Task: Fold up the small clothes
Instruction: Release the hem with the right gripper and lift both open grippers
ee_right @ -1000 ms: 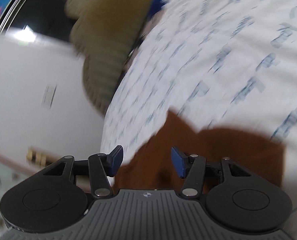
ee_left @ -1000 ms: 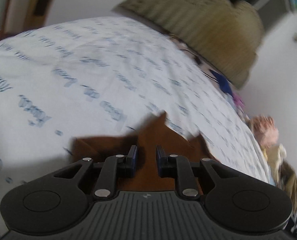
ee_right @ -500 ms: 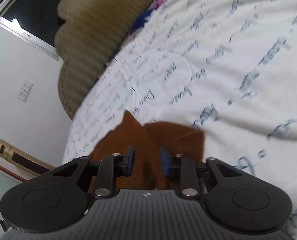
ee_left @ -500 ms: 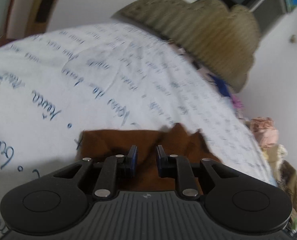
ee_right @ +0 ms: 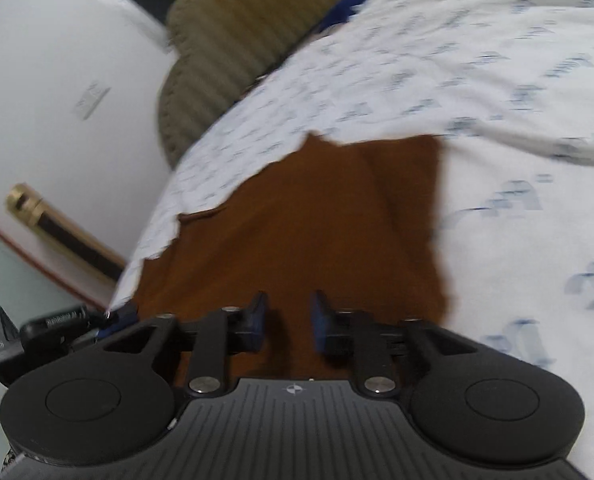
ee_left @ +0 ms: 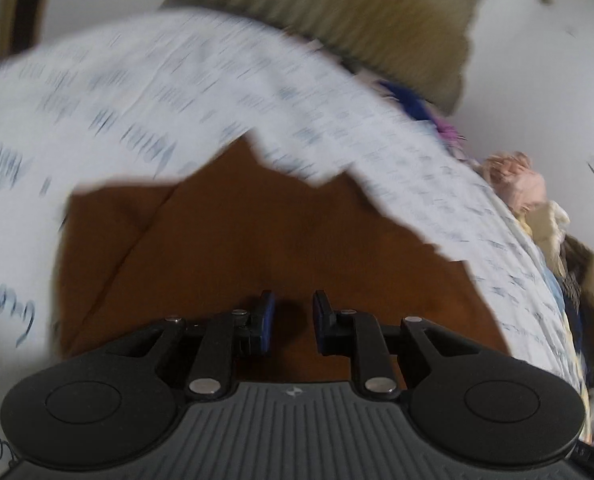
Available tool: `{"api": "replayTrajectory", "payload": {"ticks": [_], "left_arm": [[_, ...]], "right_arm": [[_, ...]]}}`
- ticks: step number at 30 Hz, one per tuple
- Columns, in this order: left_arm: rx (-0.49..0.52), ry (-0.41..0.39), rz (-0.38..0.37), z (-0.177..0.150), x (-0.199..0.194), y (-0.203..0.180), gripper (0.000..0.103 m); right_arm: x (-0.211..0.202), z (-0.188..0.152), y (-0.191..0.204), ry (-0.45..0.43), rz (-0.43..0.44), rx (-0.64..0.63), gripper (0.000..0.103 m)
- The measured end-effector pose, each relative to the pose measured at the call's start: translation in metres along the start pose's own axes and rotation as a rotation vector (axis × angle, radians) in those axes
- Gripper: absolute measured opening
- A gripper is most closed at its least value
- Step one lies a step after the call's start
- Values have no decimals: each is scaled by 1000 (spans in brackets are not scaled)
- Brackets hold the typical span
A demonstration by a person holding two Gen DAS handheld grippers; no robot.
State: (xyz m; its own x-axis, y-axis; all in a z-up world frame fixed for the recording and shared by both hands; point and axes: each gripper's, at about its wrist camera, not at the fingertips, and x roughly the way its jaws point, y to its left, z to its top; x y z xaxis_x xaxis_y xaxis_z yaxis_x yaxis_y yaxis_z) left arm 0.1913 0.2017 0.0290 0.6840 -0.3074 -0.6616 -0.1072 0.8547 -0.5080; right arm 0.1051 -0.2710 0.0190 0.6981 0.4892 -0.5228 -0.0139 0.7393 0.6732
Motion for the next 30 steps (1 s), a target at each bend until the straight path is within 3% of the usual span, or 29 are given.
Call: {"api": "replayTrajectory", "payload": {"ticks": [1, 4, 6, 9, 11, 14, 16, 18, 20, 23, 26, 30], "left_arm": [[-20, -10, -38, -4, 1, 13, 19], [-60, -31, -107, -9, -5, 31, 17], [-43, -30, -90, -9, -9, 28, 18], [28, -37, -40, -10, -19, 10, 19], [103, -62, -14, -12, -28, -5, 22], [211, -105, 31, -9, -31, -32, 27], [193, -78, 63, 1, -19, -41, 31], [154, -69, 94, 11, -2, -39, 31], [102, -41, 145, 17, 15, -33, 31], [76, -52, 134, 17, 24, -21, 31], [118, -62, 114, 11, 26, -16, 31], [177, -84, 113, 3, 21, -15, 31]], "right_arm": [[-5, 1, -10, -8, -22, 25, 0], [-11, 0, -42, -3, 49, 134, 0], [-9, -2, -46, 4, 59, 173, 0], [-7, 1, -31, 8, 31, 116, 0], [-11, 5, -20, -2, 72, 108, 22], [-12, 18, 9, -49, 91, -2, 26], [5, 34, 28, -67, 89, -59, 25], [33, 51, 34, -39, 90, -31, 25], [59, 60, 38, -27, 35, -36, 26], [85, 61, 27, -4, -58, -33, 24], [91, 57, 3, -5, -65, 16, 0], [76, 56, -14, -14, -65, 4, 0]]}}
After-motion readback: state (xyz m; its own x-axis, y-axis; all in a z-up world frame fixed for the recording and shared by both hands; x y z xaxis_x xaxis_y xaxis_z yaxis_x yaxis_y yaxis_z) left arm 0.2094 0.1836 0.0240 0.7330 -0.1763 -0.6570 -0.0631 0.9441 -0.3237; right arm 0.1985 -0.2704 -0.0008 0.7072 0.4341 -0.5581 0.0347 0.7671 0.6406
